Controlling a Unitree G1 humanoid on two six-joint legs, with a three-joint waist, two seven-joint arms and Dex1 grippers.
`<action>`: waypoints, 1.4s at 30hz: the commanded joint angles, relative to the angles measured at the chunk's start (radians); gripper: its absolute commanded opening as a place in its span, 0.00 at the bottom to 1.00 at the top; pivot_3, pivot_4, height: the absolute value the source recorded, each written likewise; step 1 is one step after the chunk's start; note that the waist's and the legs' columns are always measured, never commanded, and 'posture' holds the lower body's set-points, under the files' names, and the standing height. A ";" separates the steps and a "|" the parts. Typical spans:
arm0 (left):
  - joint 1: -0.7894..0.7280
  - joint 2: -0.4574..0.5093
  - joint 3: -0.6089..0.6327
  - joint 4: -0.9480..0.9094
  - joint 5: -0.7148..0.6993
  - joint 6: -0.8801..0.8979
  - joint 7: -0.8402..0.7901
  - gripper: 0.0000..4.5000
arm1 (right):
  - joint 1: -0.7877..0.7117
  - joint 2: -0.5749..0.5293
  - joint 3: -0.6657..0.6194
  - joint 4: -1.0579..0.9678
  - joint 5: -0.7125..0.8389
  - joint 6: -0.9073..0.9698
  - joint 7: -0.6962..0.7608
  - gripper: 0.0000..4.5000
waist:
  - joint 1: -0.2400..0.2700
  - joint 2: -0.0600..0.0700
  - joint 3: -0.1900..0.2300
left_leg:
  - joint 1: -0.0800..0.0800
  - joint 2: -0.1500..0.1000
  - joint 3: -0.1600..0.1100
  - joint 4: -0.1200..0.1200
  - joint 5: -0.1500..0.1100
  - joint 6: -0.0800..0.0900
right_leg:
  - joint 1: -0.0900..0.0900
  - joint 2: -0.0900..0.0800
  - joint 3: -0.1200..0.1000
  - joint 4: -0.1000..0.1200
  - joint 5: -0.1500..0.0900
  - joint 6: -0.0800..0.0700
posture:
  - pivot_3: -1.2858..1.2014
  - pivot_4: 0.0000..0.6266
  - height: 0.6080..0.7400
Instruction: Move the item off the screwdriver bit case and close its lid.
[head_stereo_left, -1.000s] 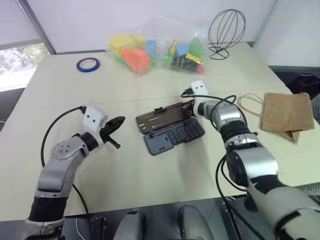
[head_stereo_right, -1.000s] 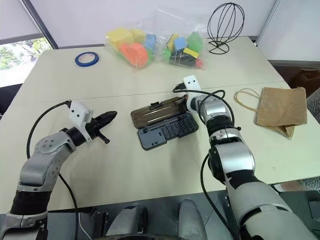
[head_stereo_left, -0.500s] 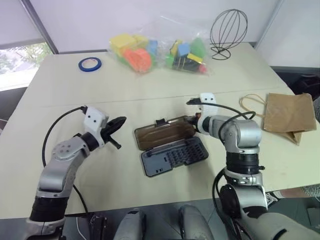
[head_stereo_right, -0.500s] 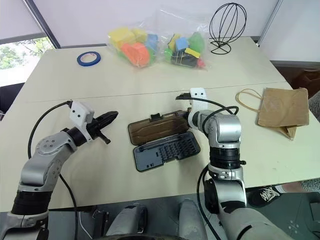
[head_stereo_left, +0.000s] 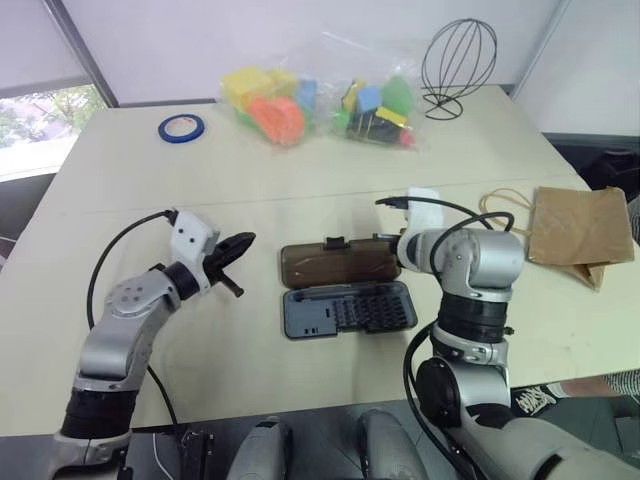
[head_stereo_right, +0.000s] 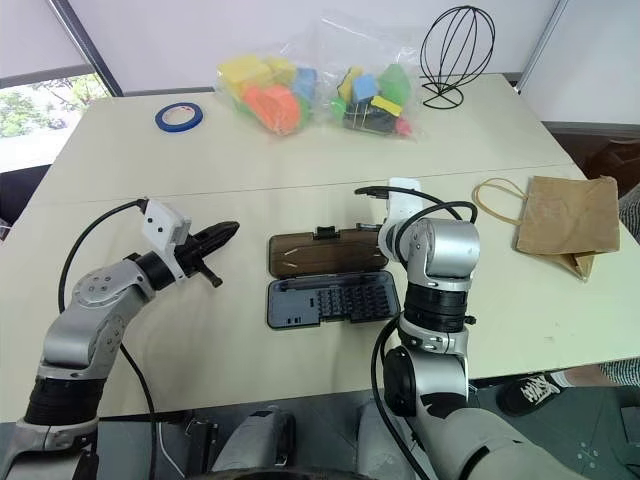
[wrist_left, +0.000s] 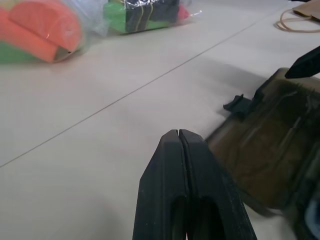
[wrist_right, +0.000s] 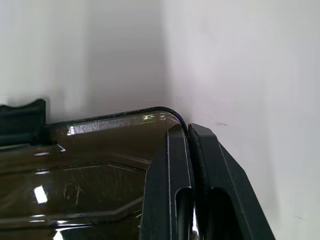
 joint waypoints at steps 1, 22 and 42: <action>-0.001 0.004 0.001 -0.020 0.004 -0.010 -0.002 0.00 | -0.032 -0.001 -0.036 -0.018 -0.022 0.006 -0.028 0.01 | 0.000 0.000 0.000 | 0.000 0.000 0.000 0.000 0.000 0.000 | 0.000 0.000 0.000 0.000 0.000 0.000 | 0.52 0.24 1.00; -0.012 0.004 0.002 -0.013 0.012 -0.016 -0.006 0.00 | -0.050 -0.001 -0.019 0.030 -0.016 -0.040 -0.023 0.01 | -0.001 0.000 0.000 | 0.000 0.000 0.000 0.000 0.000 0.000 | 0.000 0.000 0.000 0.000 0.000 0.000 | 0.52 0.24 1.00; -0.019 0.084 0.062 -0.134 -0.280 0.222 -0.160 0.00 | -0.065 -0.111 0.083 -0.140 0.131 -0.208 0.182 1.00 | -0.003 0.000 0.000 | 0.000 0.000 0.000 -0.001 0.000 0.000 | 0.000 0.000 0.000 0.000 0.000 0.000 | 0.52 0.24 1.00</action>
